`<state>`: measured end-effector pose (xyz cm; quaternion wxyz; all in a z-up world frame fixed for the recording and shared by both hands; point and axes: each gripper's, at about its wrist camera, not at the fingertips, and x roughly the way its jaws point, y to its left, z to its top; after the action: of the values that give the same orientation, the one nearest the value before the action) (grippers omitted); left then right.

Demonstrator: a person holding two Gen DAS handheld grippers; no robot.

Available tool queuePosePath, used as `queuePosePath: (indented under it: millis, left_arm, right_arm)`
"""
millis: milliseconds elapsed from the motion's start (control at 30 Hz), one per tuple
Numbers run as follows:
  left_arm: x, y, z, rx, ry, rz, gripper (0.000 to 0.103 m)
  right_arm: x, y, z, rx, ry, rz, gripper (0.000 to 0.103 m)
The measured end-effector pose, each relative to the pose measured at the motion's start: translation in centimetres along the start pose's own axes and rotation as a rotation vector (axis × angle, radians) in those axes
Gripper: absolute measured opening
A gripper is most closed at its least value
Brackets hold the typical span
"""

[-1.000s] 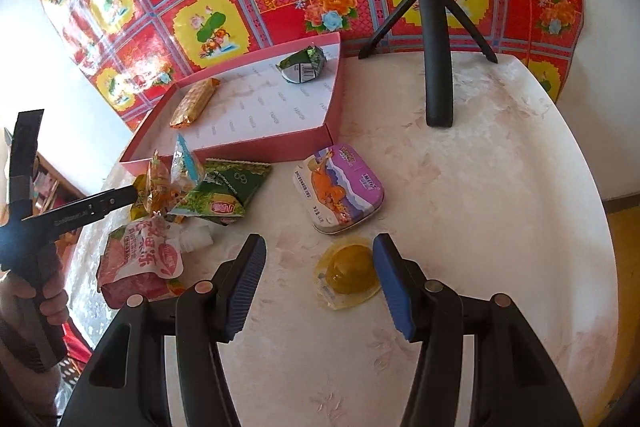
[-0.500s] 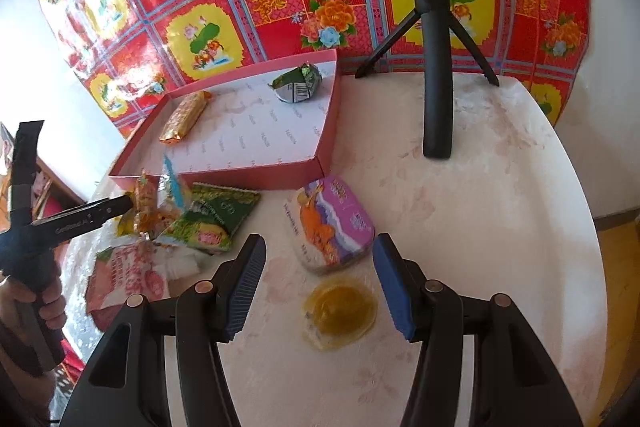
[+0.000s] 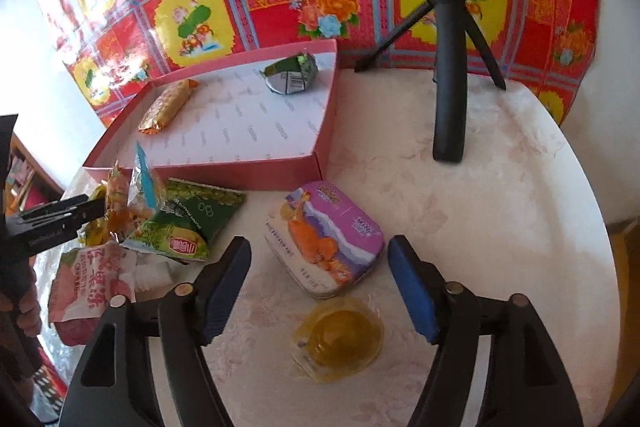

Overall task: Organize snacks
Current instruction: 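Grasp the yellow candy with the left tool while the right tool grasps the purple tin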

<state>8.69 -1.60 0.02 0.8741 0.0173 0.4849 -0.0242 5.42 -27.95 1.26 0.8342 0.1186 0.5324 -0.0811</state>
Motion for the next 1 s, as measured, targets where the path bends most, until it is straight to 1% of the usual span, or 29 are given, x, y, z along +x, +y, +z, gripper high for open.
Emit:
queuePosePath:
  millis: [100, 267, 533, 600, 667, 700, 833, 900, 967, 1000]
  left_arm:
    - [0.0, 0.0, 0.0, 0.002, -0.002, -0.002, 0.053]
    - [0.1, 0.0, 0.0, 0.0, -0.006, 0.001, 0.054]
    - [0.1, 0.0, 0.0, 0.003, -0.012, 0.0, 0.054]
    - [0.2, 0.0, 0.0, 0.006, -0.013, 0.0, 0.054]
    - [0.2, 0.0, 0.0, 0.006, -0.012, 0.0, 0.054]
    - [0.2, 0.0, 0.0, 0.007, -0.013, 0.0, 0.054]
    - [0.2, 0.1, -0.2, 0.014, -0.02, -0.008, 0.054]
    - [0.0, 0.2, -0.5, 0.02, -0.025, -0.016, 0.054]
    - [-0.2, 0.3, -0.7, 0.023, -0.027, -0.019, 0.051]
    - [-0.2, 0.3, -0.8, 0.023, -0.027, -0.02, 0.047]
  right_arm:
    - [0.1, 0.2, 0.1, -0.01, -0.002, -0.004, 0.077]
    - [0.1, -0.9, 0.7, 0.053, 0.003, 0.048, 0.077]
    - [0.3, -0.9, 0.6, 0.052, -0.035, 0.037, 0.078]
    - [0.3, -0.8, 0.6, 0.054, -0.038, 0.025, 0.076]
    - [0.3, -0.7, 0.5, 0.053, -0.037, 0.002, 0.067]
    - [0.3, -0.6, 0.5, 0.051, -0.038, 0.0, 0.065]
    - [0.3, -0.5, 0.8, 0.056, 0.005, 0.008, 0.062]
    - [0.2, -0.6, 0.6, 0.062, 0.014, 0.015, 0.057]
    - [0.0, -0.6, 0.3, 0.078, 0.022, 0.039, 0.052]
    - [-0.1, -0.7, 0.2, 0.092, 0.026, 0.058, 0.05]
